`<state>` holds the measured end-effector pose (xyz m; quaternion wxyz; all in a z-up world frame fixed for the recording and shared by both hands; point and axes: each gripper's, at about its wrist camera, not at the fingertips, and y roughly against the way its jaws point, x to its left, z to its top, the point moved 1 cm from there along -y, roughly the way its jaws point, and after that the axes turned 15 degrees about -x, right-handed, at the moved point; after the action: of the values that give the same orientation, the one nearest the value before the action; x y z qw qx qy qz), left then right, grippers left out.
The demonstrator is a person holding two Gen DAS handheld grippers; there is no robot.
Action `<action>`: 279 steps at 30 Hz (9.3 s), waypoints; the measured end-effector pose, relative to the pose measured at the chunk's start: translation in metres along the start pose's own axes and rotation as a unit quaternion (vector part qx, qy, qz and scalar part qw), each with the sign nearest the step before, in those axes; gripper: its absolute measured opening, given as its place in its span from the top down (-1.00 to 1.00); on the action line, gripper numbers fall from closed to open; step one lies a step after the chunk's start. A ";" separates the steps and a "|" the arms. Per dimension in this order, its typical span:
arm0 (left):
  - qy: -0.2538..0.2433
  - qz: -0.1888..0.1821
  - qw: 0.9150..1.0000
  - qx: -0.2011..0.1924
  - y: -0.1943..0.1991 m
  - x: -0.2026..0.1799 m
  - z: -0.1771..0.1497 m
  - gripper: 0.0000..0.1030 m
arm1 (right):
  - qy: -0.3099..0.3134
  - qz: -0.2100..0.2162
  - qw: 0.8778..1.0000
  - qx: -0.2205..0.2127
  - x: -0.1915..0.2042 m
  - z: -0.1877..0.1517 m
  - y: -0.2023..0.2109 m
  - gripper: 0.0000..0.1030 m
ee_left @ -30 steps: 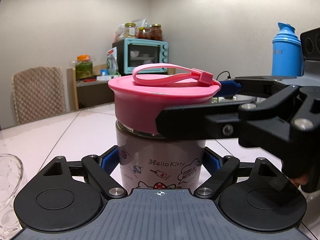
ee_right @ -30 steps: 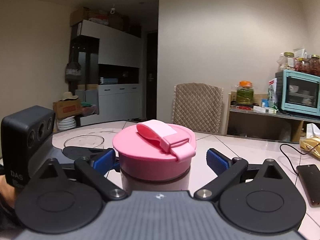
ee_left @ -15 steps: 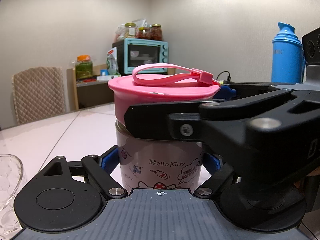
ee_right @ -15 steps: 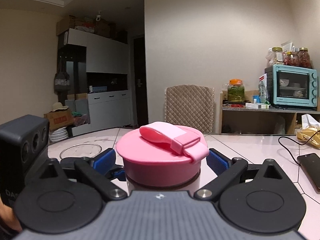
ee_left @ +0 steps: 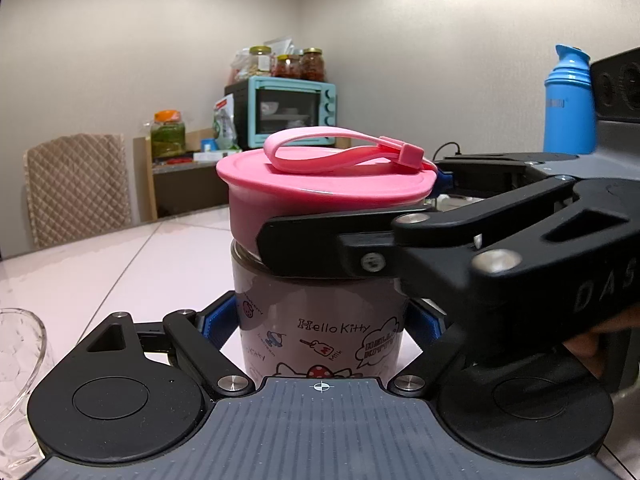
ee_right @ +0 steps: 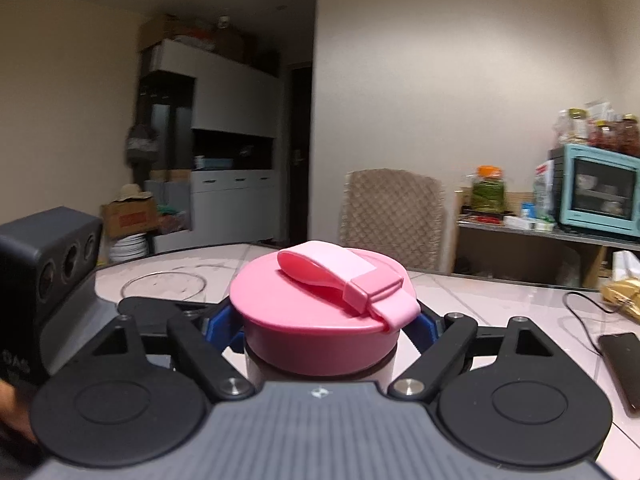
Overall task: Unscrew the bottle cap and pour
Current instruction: 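Regrip the pink cap with the right gripper and twist it, then twist the pink cap further with the right gripper until it loosens, then lift the pink cap up off the jar rim with the right gripper, then carry the pink cap away from the jar and lower it toward the table, then set the pink cap down on the table and open the right gripper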
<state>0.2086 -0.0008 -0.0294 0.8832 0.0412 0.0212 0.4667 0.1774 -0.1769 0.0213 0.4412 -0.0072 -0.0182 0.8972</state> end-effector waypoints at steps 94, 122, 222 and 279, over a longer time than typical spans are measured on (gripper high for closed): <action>0.000 -0.001 1.000 0.000 -0.003 -0.006 0.001 -0.74 | -0.019 0.060 0.998 -0.007 -0.008 0.005 0.004 -0.65; -0.002 0.001 1.000 -0.001 -0.002 -0.006 0.001 -0.74 | -0.015 0.052 0.998 -0.025 -0.009 0.021 0.005 -0.65; 0.008 0.167 0.986 0.002 0.025 -0.019 0.013 -0.74 | -0.047 -0.151 0.983 0.096 -0.029 -0.048 0.025 -0.65; 0.010 0.200 0.980 0.004 0.021 -0.027 0.013 -0.75 | -0.052 -0.163 0.970 0.172 -0.039 -0.064 0.009 -0.65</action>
<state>0.1765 -0.0123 -0.0147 0.7717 0.0438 0.0236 0.6340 0.1959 -0.2119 -0.0429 0.5745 0.1183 0.1130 0.8020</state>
